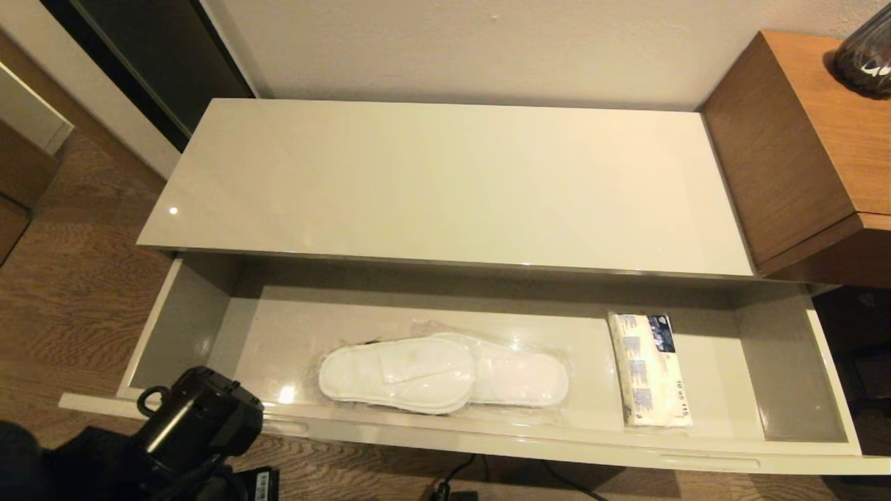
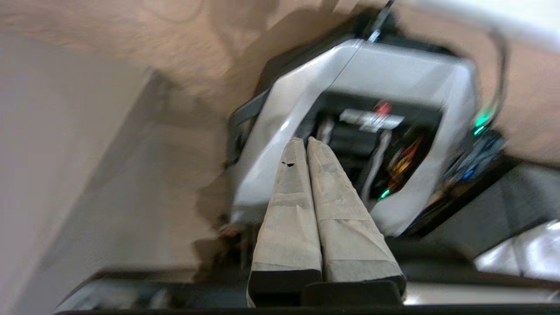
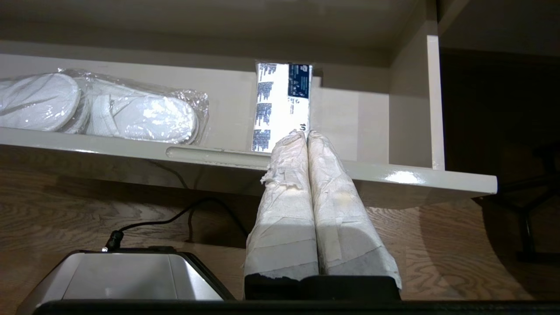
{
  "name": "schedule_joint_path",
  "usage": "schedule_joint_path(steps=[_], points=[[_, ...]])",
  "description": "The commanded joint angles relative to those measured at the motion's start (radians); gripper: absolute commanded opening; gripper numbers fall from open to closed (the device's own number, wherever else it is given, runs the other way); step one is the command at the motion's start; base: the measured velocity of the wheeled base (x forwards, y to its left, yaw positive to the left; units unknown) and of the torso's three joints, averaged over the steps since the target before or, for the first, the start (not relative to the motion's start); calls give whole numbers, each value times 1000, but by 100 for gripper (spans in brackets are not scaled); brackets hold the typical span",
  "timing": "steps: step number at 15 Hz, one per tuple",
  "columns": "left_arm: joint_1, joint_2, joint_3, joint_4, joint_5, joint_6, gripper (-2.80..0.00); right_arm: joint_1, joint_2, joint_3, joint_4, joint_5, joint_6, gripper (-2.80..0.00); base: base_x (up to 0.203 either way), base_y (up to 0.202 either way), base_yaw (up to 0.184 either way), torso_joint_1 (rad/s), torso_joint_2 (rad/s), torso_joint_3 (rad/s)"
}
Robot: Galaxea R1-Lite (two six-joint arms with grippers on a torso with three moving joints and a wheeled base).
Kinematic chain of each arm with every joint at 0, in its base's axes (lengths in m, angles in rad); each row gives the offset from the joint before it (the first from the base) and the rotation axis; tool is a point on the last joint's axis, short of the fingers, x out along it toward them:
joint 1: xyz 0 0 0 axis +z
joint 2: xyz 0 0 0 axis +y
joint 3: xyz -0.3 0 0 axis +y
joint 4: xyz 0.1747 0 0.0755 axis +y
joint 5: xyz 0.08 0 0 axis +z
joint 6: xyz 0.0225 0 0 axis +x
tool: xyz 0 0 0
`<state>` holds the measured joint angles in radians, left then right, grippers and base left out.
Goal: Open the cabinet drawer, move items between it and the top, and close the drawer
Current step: Close the drawer
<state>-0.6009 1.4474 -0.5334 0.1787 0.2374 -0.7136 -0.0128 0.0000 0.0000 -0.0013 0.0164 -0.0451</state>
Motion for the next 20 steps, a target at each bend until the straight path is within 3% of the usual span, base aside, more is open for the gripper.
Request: schedule_joint_path(steps=[1,5,8,11,14,20], points=[[0,89,-13,-46,8,-10,-280,-1,0,0,-1,0,-1,-280,0,0,0,0,0,0],[1,163,-68,-54,68,-15,-280,-1,0,0,0,0,-1,-280,0,0,0,0,0,0],[1,186,-93,-55,71,-14,-280,0,-2,0,-1,0,-1,-280,0,0,0,0,0,0],[6,232,-98,-140,84,-11,-280,0,0,0,0,0,-1,-280,0,0,0,0,0,0],[21,283,-124,-194,138,-2,-280,0,0,0,0,0,-1,-280,0,0,0,0,0,0],[145,250,-349,-155,138,111,-280,0,-1,0,-1,0,-1,-280,0,0,0,0,0,0]])
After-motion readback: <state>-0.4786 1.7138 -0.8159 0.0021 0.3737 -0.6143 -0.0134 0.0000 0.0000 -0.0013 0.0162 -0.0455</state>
